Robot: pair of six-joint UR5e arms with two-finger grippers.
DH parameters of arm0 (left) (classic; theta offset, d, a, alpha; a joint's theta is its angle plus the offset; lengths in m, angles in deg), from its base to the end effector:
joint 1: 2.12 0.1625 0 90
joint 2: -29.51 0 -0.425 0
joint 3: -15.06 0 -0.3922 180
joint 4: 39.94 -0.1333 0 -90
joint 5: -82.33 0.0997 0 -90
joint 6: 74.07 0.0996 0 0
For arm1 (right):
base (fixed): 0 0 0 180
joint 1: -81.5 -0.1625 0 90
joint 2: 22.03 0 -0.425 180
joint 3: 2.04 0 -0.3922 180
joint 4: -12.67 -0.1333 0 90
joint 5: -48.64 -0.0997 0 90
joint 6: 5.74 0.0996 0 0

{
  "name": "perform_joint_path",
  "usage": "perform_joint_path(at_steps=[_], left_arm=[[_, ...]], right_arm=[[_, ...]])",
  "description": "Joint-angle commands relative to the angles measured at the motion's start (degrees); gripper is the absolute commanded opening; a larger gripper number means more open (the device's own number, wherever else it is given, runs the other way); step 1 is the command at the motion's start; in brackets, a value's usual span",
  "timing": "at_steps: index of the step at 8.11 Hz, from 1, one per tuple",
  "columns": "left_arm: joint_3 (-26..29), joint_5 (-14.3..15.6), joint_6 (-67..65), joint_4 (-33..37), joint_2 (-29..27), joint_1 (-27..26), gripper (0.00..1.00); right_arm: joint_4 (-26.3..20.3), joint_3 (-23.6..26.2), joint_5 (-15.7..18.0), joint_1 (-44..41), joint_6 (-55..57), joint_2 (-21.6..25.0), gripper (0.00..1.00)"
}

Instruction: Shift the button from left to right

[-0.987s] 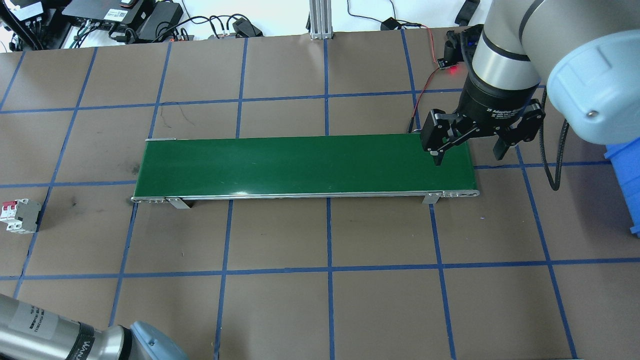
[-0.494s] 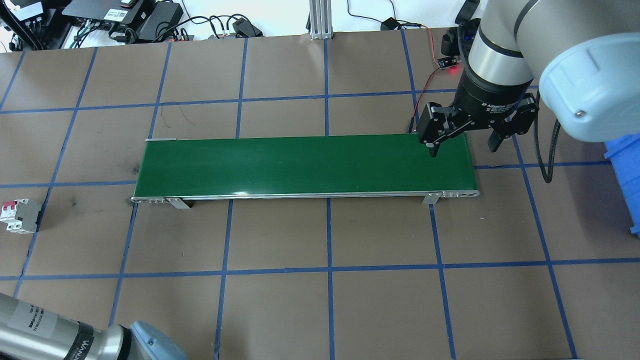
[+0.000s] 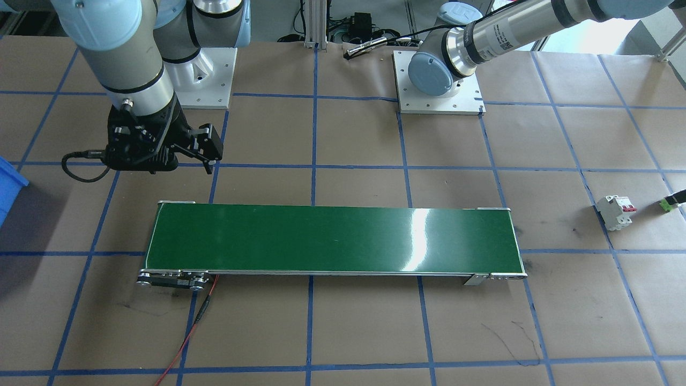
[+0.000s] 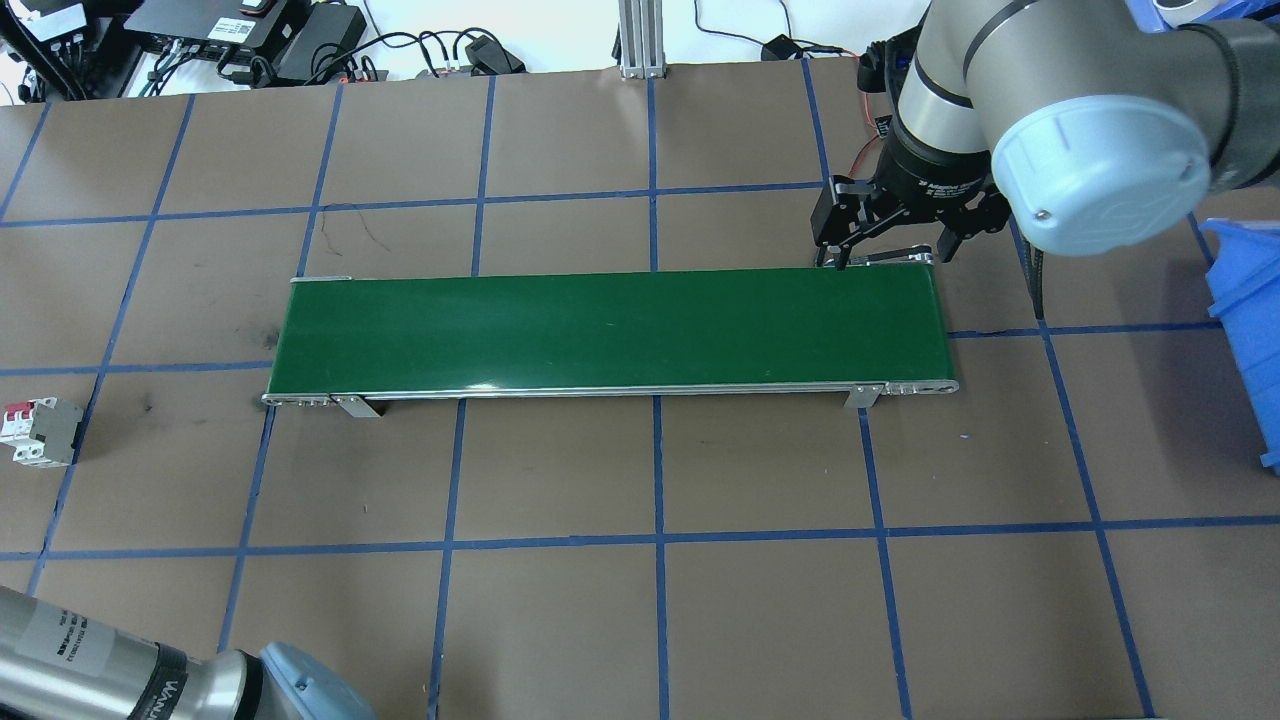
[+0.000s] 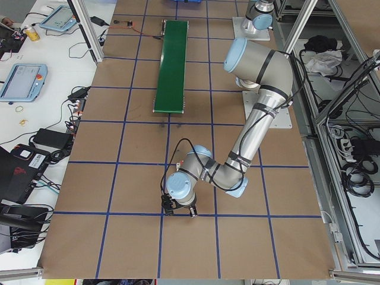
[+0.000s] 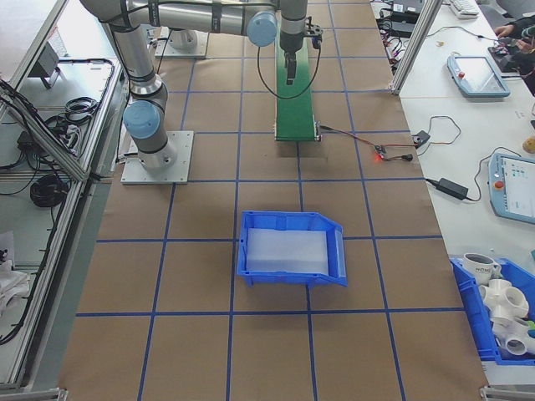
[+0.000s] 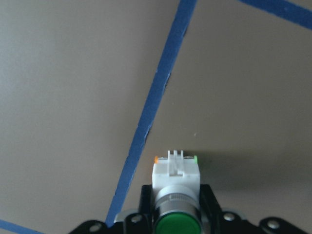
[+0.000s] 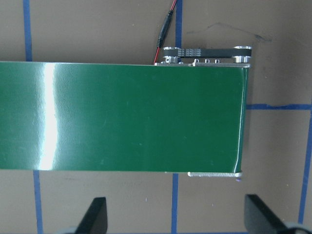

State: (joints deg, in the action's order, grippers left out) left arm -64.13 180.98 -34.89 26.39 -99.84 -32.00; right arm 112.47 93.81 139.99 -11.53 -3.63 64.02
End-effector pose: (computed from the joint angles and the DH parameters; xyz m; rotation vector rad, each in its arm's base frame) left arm 0.5523 -0.4538 0.1972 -0.5531 3.0476 0.2638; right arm 0.1580 -0.5078 0.4202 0.0250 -3.1180 0.0016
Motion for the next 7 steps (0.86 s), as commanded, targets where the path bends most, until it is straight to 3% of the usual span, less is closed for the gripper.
perform_joint_path(at_steps=[1, 2, 5, 6, 7], left_arm=[[0.0, 0.22, -0.07, 0.02, 0.06, 0.0, 0.17], [0.18, 0.22, -0.07, 0.11, 0.15, 0.0, 0.09], [0.79, -0.3, -2.16, 5.19, 6.71, 0.0, 0.04], [0.44, -3.96, -6.01, 5.82, 9.88, -0.17, 0.02], [0.35, -5.21, -11.01, 8.61, 12.95, -0.87, 0.02]], right_arm=[[6.81, 0.22, -0.12, 1.01, -0.09, -5.88, 1.0], [6.81, 0.22, -0.12, 1.36, -0.18, -6.07, 1.0], [8.48, 0.22, -0.12, 1.63, -0.27, -9.14, 1.0], [9.62, 0.22, -0.12, 1.63, -0.27, -11.15, 1.0], [10.58, 0.22, 0.05, 1.63, -0.27, -12.47, 1.0]])
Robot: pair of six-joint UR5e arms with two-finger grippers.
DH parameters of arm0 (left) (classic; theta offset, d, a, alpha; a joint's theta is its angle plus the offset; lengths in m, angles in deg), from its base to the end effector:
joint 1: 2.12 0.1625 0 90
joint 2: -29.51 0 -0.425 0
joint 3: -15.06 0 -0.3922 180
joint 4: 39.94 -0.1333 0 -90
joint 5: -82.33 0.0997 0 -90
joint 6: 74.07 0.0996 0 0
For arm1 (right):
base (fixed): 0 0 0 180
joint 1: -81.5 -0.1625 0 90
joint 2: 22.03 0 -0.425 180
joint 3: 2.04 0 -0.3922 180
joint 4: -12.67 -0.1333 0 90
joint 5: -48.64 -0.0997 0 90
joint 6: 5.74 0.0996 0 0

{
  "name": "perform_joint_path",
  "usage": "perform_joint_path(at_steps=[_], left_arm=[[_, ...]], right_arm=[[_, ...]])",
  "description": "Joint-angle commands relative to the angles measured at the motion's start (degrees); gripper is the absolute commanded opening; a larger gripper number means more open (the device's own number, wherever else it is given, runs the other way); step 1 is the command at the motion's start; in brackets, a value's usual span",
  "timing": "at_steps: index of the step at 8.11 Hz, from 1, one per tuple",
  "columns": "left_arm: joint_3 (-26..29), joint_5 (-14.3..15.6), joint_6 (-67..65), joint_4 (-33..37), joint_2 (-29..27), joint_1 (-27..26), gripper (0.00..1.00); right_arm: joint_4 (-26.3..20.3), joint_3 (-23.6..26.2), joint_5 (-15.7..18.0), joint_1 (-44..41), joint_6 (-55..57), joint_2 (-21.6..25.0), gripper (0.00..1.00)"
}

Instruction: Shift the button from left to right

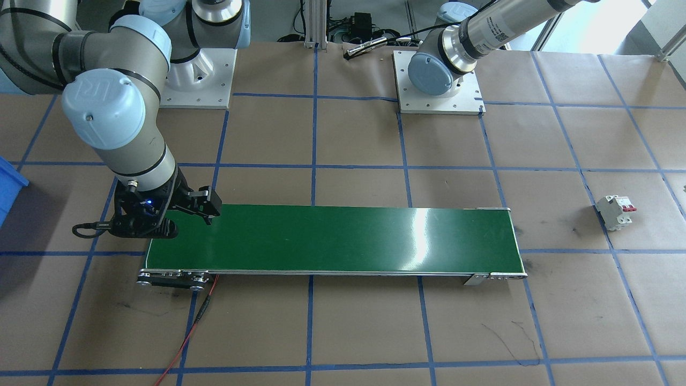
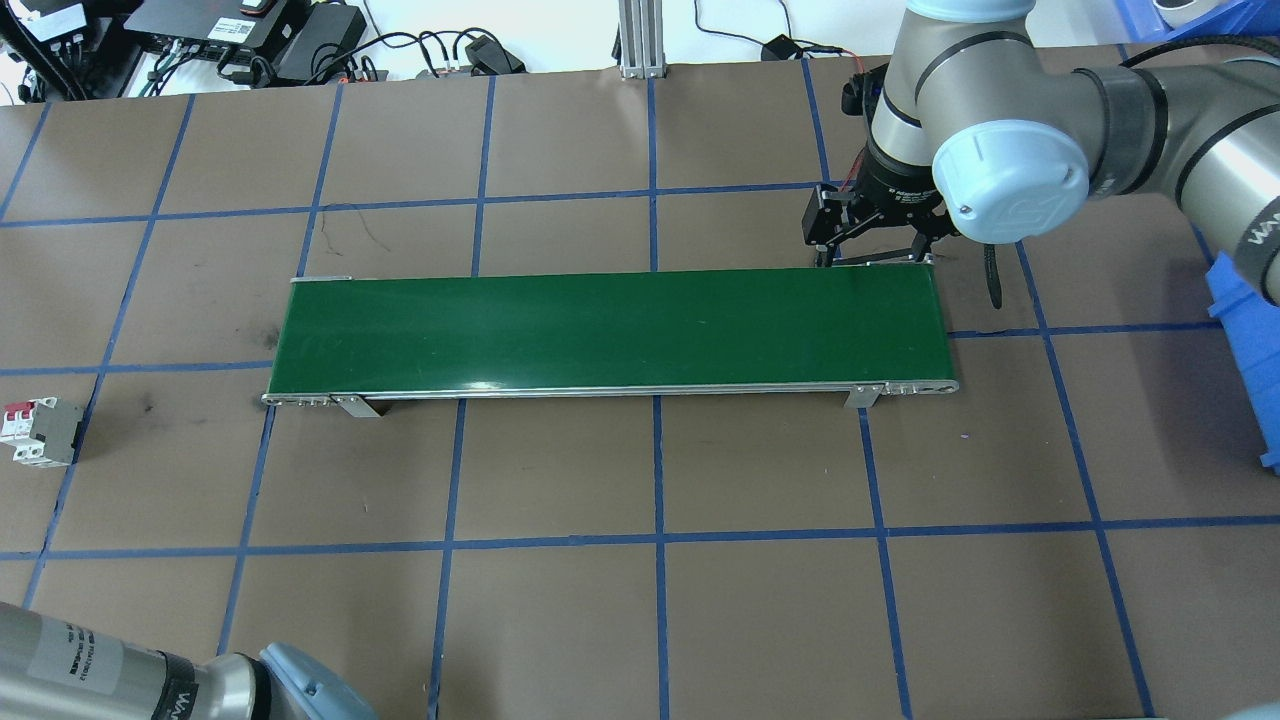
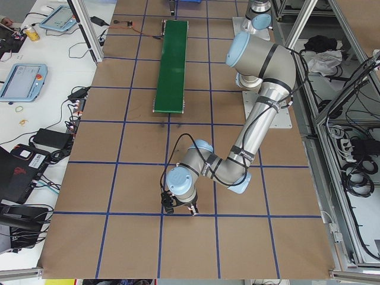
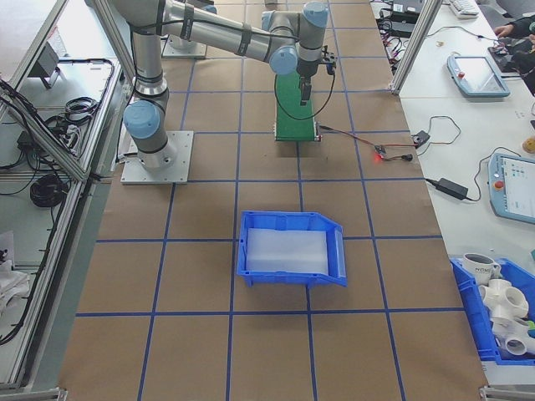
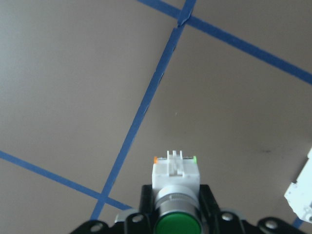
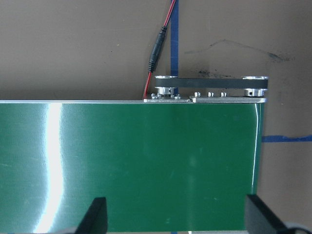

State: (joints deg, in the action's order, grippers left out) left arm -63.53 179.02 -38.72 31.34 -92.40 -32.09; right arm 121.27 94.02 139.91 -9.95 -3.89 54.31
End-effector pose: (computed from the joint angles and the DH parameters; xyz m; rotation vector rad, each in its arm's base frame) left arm 0.5357 -0.4494 0.2840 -0.6558 3.0109 0.1654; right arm 0.1454 -0.5638 0.3416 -0.0105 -3.1187 -0.0295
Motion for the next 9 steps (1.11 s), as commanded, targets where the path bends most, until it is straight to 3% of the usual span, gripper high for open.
perform_joint_path(at_steps=[1, 4, 6, 7, 8, 9], left_arm=[[-0.6, -3.44, -14.97, 8.3, 8.42, -2.27, 0.02], [-5.94, -3.35, -37.45, 16.05, 19.57, -14.63, 0.01], [-14.18, -3.62, -54.96, 16.88, 27.31, -23.77, 0.0], [-17.97, -5.45, -63.83, 16.79, 29.17, -27.82, 0.0], [-20.01, -10.6, -74.44, 16.79, 29.36, -30.29, 0.0], [-20.46, -12.82, -82.47, 16.87, 29.63, -32.06, 0.0]], right_arm=[[1.88, 0.0, 0.05, 0.04, 0.0, -3.29, 1.0], [2.76, 0.0, 0.48, 0.04, 0.17, -4.18, 1.0], [2.5, 0.09, -0.04, 0.04, 0.44, -4.18, 1.0], [2.76, 1.4, -3.26, 0.31, 0.52, -4.09, 0.99], [4.59, 3.24, -8.43, 1.35, 0.35, -3.3, 0.99], [5.56, 4.39, -11.79, 3.19, -0.26, -3.04, 1.0]])
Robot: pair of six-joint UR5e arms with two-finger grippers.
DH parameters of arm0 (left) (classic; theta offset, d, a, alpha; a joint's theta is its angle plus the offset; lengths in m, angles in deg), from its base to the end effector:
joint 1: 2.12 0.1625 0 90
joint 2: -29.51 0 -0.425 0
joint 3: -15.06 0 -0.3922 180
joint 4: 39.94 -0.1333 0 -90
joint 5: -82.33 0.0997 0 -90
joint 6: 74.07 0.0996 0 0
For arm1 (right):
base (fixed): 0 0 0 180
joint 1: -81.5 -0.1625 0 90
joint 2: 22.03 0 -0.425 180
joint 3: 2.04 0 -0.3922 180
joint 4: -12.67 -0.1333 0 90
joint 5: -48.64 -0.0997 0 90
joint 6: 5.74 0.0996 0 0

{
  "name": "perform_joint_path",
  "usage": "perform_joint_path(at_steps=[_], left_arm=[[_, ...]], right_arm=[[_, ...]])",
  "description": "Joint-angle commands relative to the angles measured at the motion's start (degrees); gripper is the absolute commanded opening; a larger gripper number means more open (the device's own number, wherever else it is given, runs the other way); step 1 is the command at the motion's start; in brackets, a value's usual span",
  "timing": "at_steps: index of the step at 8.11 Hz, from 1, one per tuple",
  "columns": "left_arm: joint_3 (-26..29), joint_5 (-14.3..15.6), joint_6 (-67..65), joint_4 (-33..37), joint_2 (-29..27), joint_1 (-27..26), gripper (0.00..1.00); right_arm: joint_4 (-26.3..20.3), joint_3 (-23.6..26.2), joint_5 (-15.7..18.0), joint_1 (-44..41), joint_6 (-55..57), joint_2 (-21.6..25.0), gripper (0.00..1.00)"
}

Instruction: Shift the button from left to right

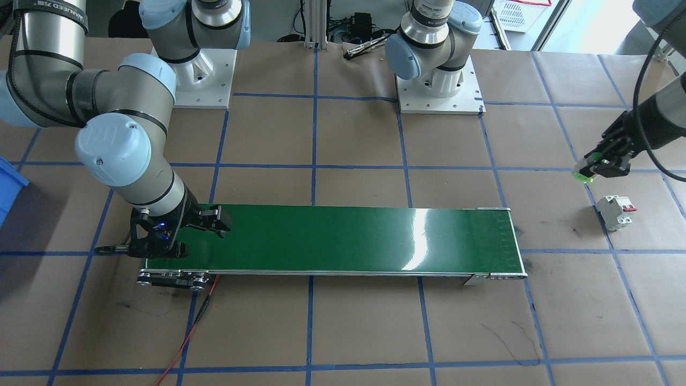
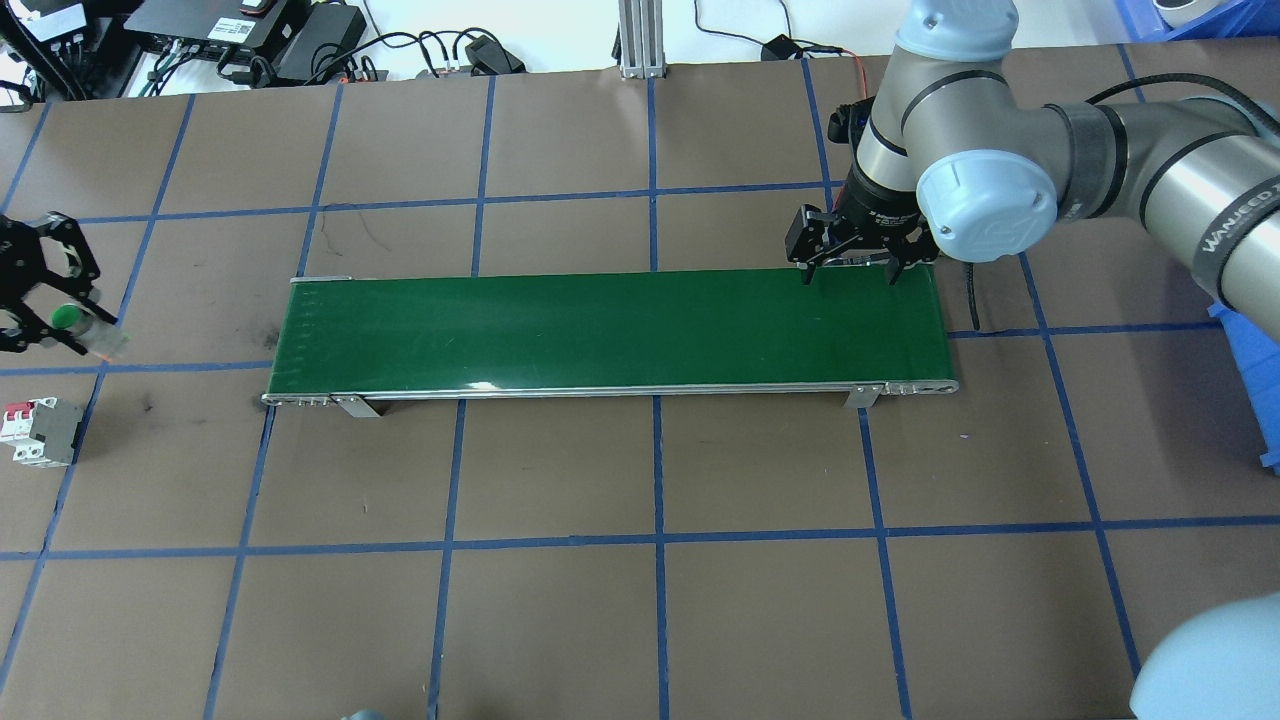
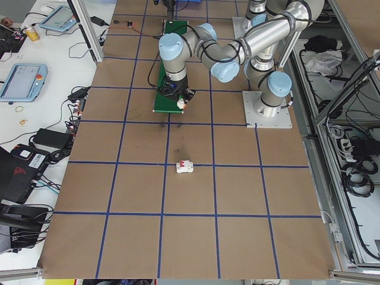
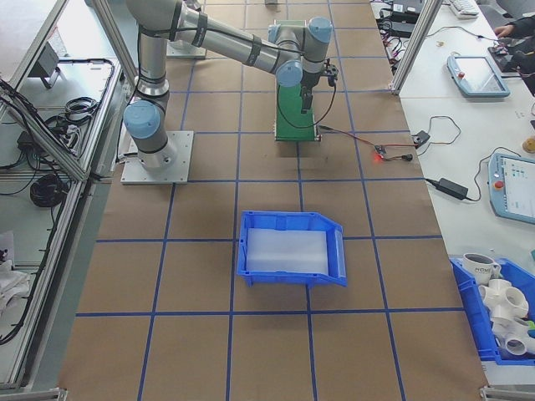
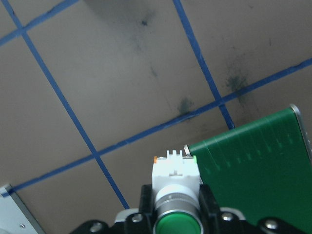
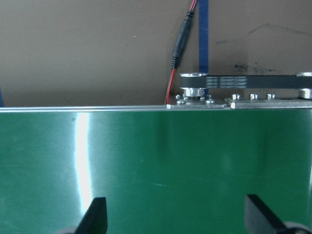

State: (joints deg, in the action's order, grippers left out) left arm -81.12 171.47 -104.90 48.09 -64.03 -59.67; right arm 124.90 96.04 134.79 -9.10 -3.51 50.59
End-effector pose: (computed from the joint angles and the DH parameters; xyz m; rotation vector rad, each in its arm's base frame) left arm 0.1536 -0.4927 0.4083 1.6368 -2.6534 -0.2108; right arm 0.1460 -0.5735 0.2947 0.0466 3.0742 0.0892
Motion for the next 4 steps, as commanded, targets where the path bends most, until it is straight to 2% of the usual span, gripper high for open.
perform_joint_path(at_steps=[1, 2, 4], left_arm=[[-3.05, -5.38, -19.85, 0.12, 0.99, -6.93, 0.0], [-3.14, -5.12, -24.84, -0.4, 0.99, -9.39, 0.0], [-3.4, -5.73, -34.34, -3.81, -0.32, -11.61, 0.0]], right_arm=[[1.76, 3.34, -10.79, 3.67, -3.09, 1.38, 1.0], [1.68, 4.74, -11.96, 4.55, -4.59, 1.82, 1.0], [1.76, 5.37, -11.1, 4.56, -4.69, 2.0, 1.0]])
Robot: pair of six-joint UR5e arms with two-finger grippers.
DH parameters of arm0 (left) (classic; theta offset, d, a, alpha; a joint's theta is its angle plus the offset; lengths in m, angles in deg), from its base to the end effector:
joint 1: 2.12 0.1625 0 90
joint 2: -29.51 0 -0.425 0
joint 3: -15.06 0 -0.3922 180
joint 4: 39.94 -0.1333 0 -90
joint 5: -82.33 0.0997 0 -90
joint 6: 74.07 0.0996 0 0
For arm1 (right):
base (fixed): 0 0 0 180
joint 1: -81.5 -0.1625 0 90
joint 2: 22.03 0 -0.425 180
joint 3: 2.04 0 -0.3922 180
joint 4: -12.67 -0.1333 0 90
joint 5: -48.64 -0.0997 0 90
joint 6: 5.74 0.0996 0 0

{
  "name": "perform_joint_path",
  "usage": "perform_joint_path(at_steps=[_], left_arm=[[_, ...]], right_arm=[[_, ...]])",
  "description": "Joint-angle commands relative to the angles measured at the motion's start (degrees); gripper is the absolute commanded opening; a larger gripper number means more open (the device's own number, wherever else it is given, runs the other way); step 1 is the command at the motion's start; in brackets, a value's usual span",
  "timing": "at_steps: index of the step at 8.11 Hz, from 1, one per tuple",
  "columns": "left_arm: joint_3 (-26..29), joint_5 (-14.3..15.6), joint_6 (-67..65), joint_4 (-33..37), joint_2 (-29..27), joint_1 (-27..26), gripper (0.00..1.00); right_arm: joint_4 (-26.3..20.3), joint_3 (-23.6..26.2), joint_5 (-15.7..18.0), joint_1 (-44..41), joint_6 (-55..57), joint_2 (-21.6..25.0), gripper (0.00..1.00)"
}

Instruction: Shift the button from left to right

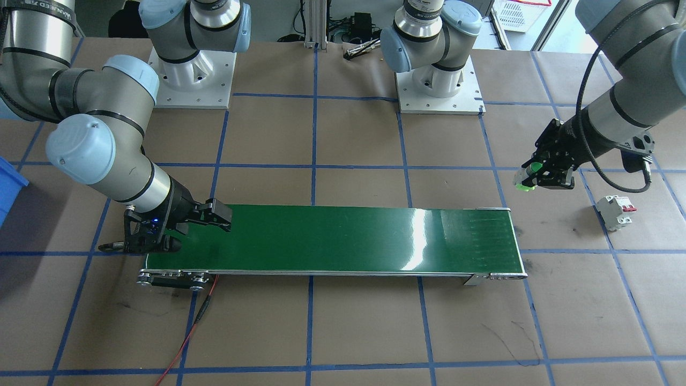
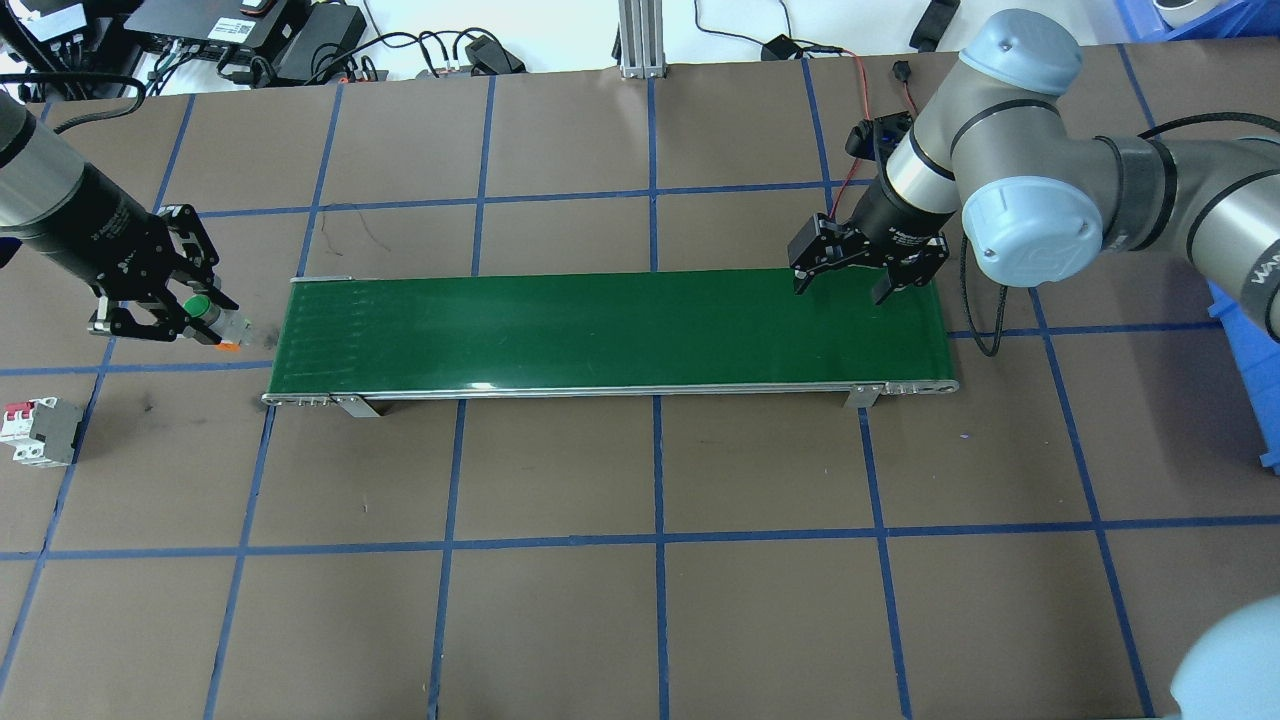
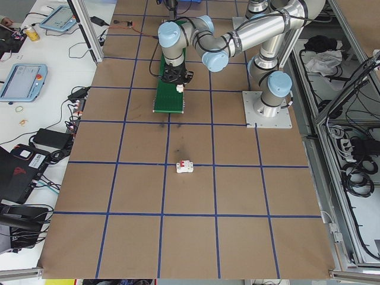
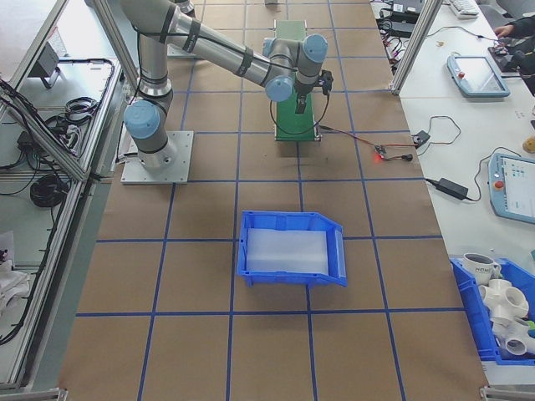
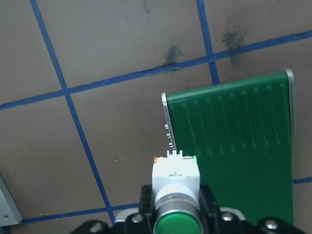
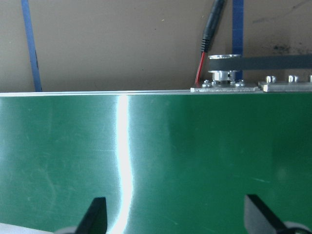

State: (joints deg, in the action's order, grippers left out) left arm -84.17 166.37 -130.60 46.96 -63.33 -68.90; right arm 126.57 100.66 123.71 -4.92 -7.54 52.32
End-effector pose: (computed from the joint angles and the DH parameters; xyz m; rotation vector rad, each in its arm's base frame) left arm 0.0602 -0.5048 0.3916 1.9808 -2.3515 -0.2769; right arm 0.1242 -0.5606 0.2818 0.0593 2.8757 0.0939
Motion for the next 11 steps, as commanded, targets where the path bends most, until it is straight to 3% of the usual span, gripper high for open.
perform_joint_path(at_steps=[1, 5, 11], left_arm=[[-0.87, -3.24, -10.51, -3.4, -2.16, -3.26, 0.0], [-3.51, -4.15, -10.01, -16.56, -7.51, -3.53, 0.0], [-4.12, -3.8, -9.92, -16.76, -10.43, -3.62, 0.0]], right_arm=[[0.19, 0.75, 0.15, 0.38, -0.66, 0.27, 1.0], [0.45, 0.75, 0.16, 0.38, -0.66, 0.27, 1.0], [0.45, 0.75, 0.24, 0.38, -0.66, 0.18, 1.0]])
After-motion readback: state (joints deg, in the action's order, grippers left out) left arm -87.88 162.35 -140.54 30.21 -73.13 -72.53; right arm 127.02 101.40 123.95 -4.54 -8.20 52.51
